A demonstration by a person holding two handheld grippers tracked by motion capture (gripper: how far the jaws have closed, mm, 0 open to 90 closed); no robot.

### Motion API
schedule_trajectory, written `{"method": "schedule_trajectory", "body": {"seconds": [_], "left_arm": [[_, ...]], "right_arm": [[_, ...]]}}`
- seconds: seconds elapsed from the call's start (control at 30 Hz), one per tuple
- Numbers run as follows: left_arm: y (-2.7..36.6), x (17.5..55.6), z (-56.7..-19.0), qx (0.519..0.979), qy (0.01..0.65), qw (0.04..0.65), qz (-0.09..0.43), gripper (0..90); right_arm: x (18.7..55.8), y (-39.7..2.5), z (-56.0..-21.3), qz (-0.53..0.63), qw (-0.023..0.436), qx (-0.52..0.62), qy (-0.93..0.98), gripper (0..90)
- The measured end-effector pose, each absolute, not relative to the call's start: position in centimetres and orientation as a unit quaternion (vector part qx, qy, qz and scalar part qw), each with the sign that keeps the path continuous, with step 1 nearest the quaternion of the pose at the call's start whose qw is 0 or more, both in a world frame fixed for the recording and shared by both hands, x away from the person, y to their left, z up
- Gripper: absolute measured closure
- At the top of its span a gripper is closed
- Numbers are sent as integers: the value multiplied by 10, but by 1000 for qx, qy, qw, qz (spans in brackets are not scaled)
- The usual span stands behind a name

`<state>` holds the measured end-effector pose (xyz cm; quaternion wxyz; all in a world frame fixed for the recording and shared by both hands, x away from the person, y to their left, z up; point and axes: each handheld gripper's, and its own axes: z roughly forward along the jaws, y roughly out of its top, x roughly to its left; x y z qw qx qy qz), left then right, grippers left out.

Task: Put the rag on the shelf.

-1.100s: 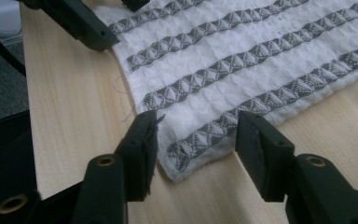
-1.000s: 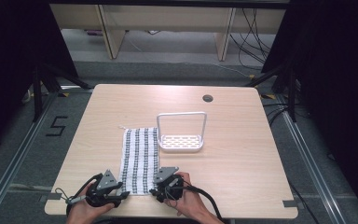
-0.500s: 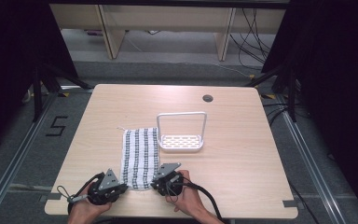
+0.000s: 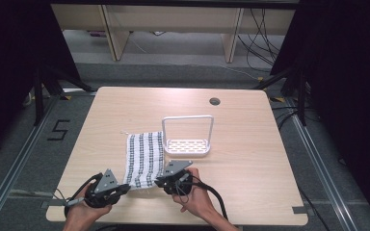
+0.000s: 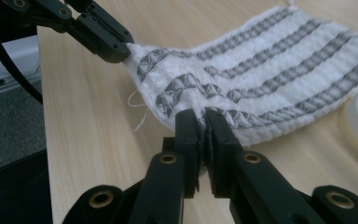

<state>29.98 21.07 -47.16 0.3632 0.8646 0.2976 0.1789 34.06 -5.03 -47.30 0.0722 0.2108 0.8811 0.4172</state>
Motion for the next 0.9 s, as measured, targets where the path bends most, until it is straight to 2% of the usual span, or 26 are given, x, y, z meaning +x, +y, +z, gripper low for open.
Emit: {"method": "schedule_trajectory", "body": {"seconds": [0.37,0.5,0.53,0.63,0.7,0.9], "left_arm": [[214,313,-395,847,298,397,188,866],[214,314,-359,841,297,412,186,866],[213,314,-343,840,293,419,181,866],[210,313,-330,840,290,426,173,866],[207,314,-320,839,287,431,164,866],[194,317,-299,837,273,450,148,866]], "right_arm": [[361,-55,-411,462,94,209,857,860],[362,-58,-380,483,104,207,844,862],[361,-62,-363,490,105,207,840,862],[363,-67,-348,504,117,193,834,862],[361,-71,-337,509,103,211,828,862],[354,-91,-307,526,116,198,819,863]]}}
